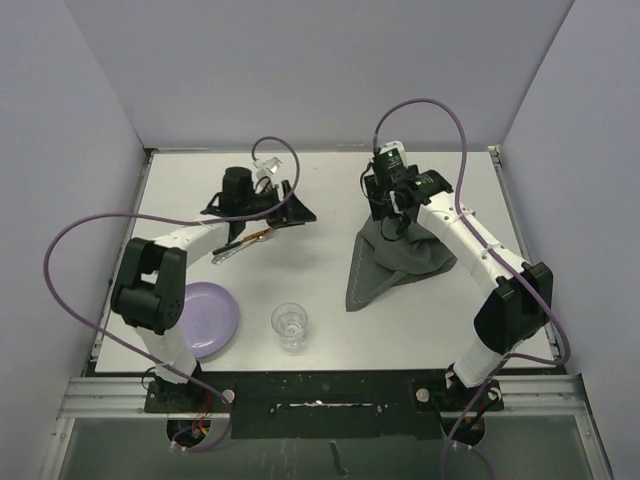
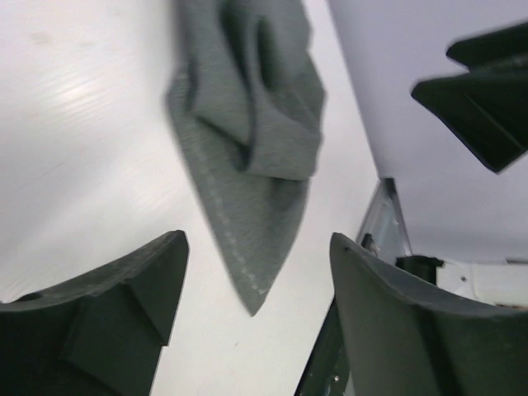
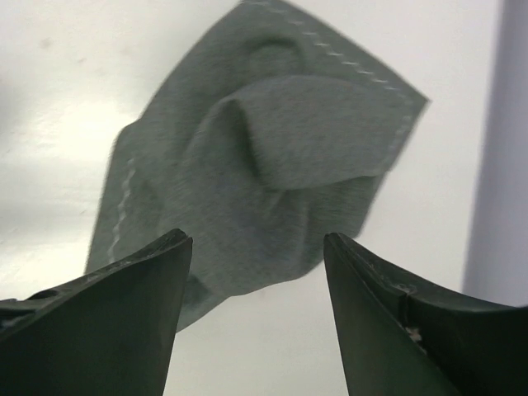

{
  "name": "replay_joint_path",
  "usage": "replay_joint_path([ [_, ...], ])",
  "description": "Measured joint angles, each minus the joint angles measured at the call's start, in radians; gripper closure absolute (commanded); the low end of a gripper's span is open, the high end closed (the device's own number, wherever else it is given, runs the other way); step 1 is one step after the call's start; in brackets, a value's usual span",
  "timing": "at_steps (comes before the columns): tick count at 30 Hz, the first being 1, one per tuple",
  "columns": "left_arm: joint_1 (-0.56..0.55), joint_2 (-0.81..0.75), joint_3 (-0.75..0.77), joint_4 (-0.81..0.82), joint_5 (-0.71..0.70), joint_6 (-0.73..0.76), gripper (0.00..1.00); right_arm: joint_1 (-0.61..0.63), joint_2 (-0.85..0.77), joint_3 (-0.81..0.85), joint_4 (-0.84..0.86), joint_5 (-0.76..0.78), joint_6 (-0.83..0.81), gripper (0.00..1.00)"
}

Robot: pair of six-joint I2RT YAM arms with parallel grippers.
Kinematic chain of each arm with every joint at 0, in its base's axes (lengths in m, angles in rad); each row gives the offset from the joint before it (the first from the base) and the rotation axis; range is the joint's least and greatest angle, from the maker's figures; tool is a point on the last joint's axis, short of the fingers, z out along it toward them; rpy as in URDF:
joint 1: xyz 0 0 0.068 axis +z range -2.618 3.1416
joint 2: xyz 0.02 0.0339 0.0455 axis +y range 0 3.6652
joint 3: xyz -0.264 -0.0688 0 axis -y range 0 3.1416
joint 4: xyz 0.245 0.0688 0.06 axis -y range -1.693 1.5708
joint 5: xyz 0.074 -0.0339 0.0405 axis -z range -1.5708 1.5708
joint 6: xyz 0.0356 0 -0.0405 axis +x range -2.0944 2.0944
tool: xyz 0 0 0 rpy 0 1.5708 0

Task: Set the dinner table for one person
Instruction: Flatten out the napkin at the center of the board.

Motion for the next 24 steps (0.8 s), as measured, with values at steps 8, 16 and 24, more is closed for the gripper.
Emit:
replay_joint_path([
  [8,0.056,-0.447,-0.008,-0.277,-0.392,0.158,0.33,0.070,0.076,-0.039,0.058,-0.261,0.005,0.43],
  [16,0.058,-0.615,0.004,-0.393,-0.544,0.192,0.02,0.140,0.198,-0.134,0.111,-0.384,0.066,0.41],
  [24,0.060,-0.613,0.001,-0.474,-0.572,0.200,0.02,0.134,0.240,-0.189,0.128,-0.383,0.115,0.38],
])
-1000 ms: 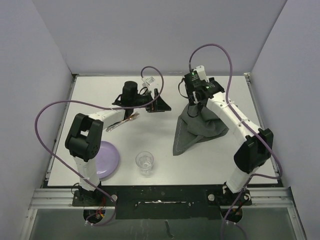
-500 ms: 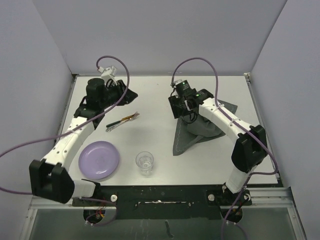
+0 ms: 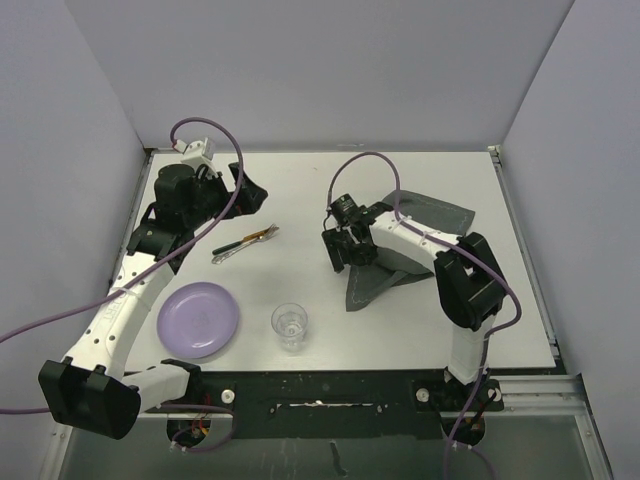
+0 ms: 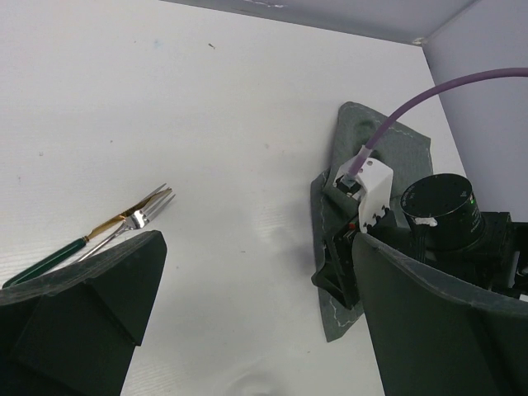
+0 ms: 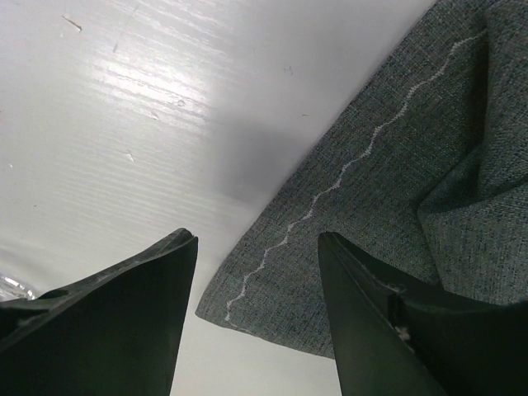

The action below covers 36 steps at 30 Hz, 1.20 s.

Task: Set the dinner table for one person
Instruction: Flatten out the napkin at the center of the board.

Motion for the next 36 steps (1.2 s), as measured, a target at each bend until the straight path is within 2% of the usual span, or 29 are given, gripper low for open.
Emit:
replay_joint_path([
  [12,0.001,0.000,0.000,-0.010,-0.003,0.008,0.02,-0.092,0.077,0.000,0.040,-0.004,0.010,0.39],
  [16,0.001,0.000,0.000,-0.020,-0.002,0.008,0.02,-0.127,0.097,0.006,0.064,-0.026,0.007,0.44],
  [18,0.001,0.000,0.000,-0.024,-0.002,0.008,0.02,-0.137,0.097,0.007,0.067,-0.040,0.006,0.56],
  [22,0.001,-0.001,0.000,-0.031,-0.003,0.008,0.02,-0.146,0.120,0.033,0.067,-0.050,-0.009,0.95],
  [23,0.001,-0.001,0.000,-0.032,-0.003,0.008,0.02,-0.147,0.132,0.050,0.067,-0.055,-0.012,1.00],
  [36,0.002,-0.004,0.000,-0.055,-0.005,0.011,0.02,-0.093,0.277,0.296,0.033,-0.143,-0.037,1.00],
])
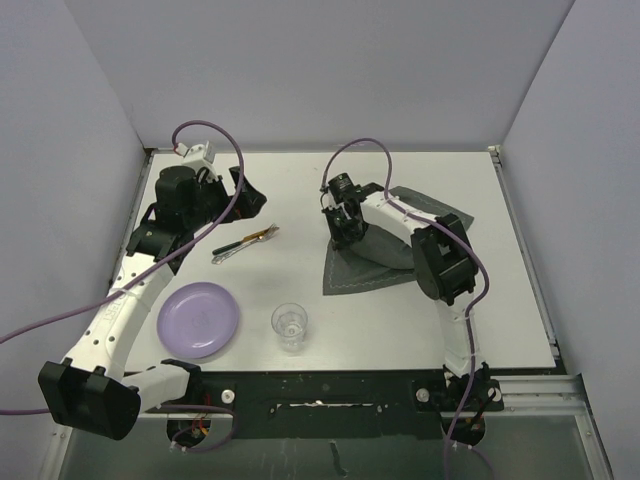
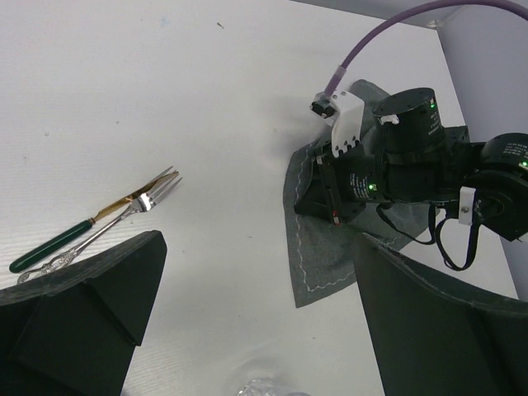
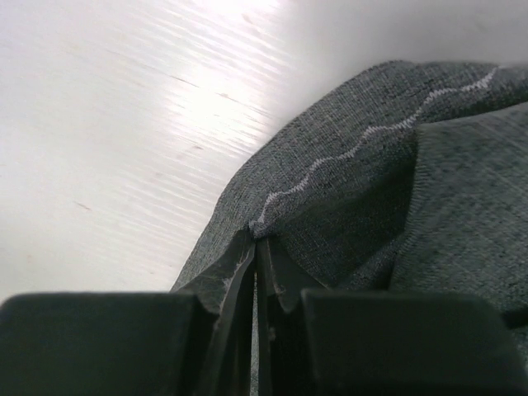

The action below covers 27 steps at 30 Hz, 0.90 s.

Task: Set the dinner table for one person
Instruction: Flatten out the napkin at the center of the board.

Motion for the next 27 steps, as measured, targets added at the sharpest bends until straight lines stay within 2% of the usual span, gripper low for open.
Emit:
replay_joint_path([
  [11,0.006,-0.031,0.000,-0.034,-0.031,0.003,0.02,0.128,-0.005,0.269,-0.063,-0.138,-0.020,1.00],
  [17,0.022,-0.047,0.003,-0.061,-0.055,0.003,0.02,0.166,-0.039,0.315,-0.084,-0.201,-0.017,1.00],
  [18,0.023,-0.048,0.004,-0.064,-0.059,0.003,0.02,0.167,-0.050,0.315,-0.085,-0.213,-0.016,0.95],
  [19,0.025,-0.049,0.007,-0.067,-0.061,0.003,0.02,0.167,-0.060,0.315,-0.085,-0.226,-0.013,0.86],
  [21,0.026,-0.049,0.010,-0.068,-0.065,0.003,0.02,0.164,-0.076,0.315,-0.085,-0.246,-0.004,0.64],
  [24,0.026,-0.048,0.016,-0.079,-0.068,0.003,0.02,0.153,-0.082,0.314,-0.090,-0.268,-0.002,0.39],
  [25,0.026,-0.046,0.019,-0.085,-0.068,0.003,0.02,0.147,-0.082,0.304,-0.088,-0.274,-0.002,0.24],
  [26,0.026,-0.044,0.023,-0.090,-0.069,0.003,0.02,0.138,-0.087,0.284,-0.080,-0.282,-0.002,0.18],
  [27,0.026,-0.040,0.028,-0.095,-0.069,0.003,0.02,0.126,-0.093,0.256,-0.070,-0.288,0.004,0.17],
])
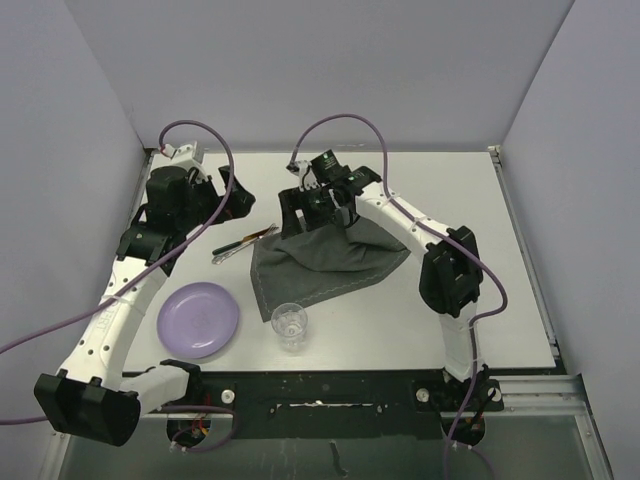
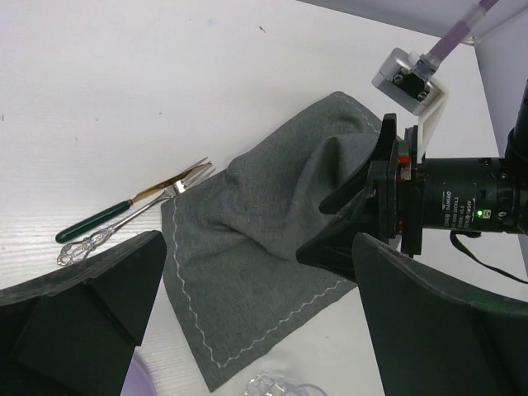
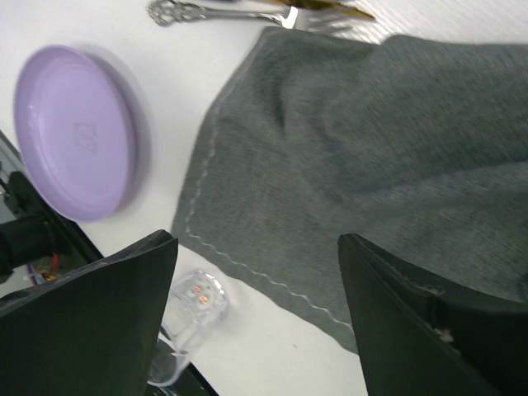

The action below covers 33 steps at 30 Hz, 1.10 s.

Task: Set the dinner table for one person
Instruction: Flatten out the napkin at the center of the board.

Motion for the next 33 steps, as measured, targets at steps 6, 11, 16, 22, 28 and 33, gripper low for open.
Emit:
replay_joint_path([
  [6,0.007,0.041,0.026,-0.016,-0.003,0.000,0.02,-0.095,-0.044,-0.100,0.004,0.002,0.001,0.20],
  [11,0.031,0.126,0.061,-0.028,-0.006,-0.011,0.04,-0.181,-0.169,-0.122,-0.013,0.165,-0.006,0.25],
  [16,0.067,0.241,0.064,-0.024,0.041,-0.054,0.07,-0.286,-0.334,-0.237,-0.017,0.333,-0.005,0.31],
  [22,0.072,0.264,0.024,0.010,0.100,-0.091,0.06,-0.420,-0.379,-0.505,0.003,0.436,-0.001,0.34],
  [28,0.073,0.266,0.024,0.029,0.111,-0.089,0.10,-0.533,-0.336,-0.627,0.016,0.431,0.014,0.36],
  [33,0.082,0.315,0.024,0.018,0.094,-0.091,0.22,-0.541,-0.335,-0.627,0.060,0.410,0.021,0.36],
])
